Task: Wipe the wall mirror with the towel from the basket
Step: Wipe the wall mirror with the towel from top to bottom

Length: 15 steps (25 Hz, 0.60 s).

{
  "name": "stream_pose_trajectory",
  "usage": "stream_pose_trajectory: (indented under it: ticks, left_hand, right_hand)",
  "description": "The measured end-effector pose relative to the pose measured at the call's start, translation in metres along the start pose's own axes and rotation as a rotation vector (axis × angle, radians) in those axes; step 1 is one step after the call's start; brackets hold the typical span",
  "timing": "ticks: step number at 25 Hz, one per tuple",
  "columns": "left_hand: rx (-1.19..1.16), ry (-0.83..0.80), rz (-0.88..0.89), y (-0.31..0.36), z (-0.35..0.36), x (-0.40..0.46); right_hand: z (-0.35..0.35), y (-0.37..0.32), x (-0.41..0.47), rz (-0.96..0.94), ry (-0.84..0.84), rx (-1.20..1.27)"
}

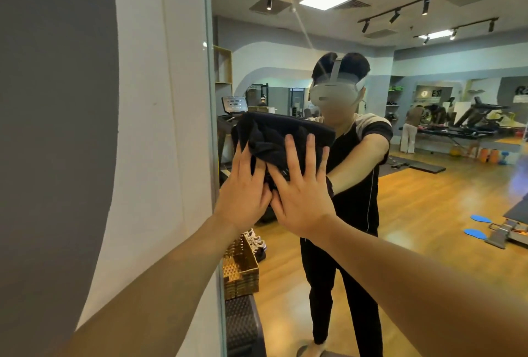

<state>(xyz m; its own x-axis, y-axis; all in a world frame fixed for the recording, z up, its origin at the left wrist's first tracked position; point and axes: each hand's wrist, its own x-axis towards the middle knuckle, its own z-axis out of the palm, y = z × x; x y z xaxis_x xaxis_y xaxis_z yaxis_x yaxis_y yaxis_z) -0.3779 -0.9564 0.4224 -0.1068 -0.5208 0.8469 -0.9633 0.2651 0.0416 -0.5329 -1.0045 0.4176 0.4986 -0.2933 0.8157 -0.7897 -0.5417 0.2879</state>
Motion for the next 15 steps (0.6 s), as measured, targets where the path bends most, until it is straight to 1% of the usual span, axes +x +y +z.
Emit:
stream_pose_trajectory:
  ticks: [7,12,15]
  left_hand:
    - [0.006,0.024,-0.030,-0.061,-0.010,-0.014]
    - [-0.001,0.033,-0.019,-0.061,-0.007,-0.011]
    - [-0.005,0.083,-0.052,-0.048,-0.005,0.012]
  right_hand:
    - [0.025,-0.048,0.029,-0.057,0.007,-0.013]
    - [0.028,-0.047,0.038,-0.116,0.011,-0.029]
    - [0.013,-0.028,0.059,-0.167,0.049,-0.025]
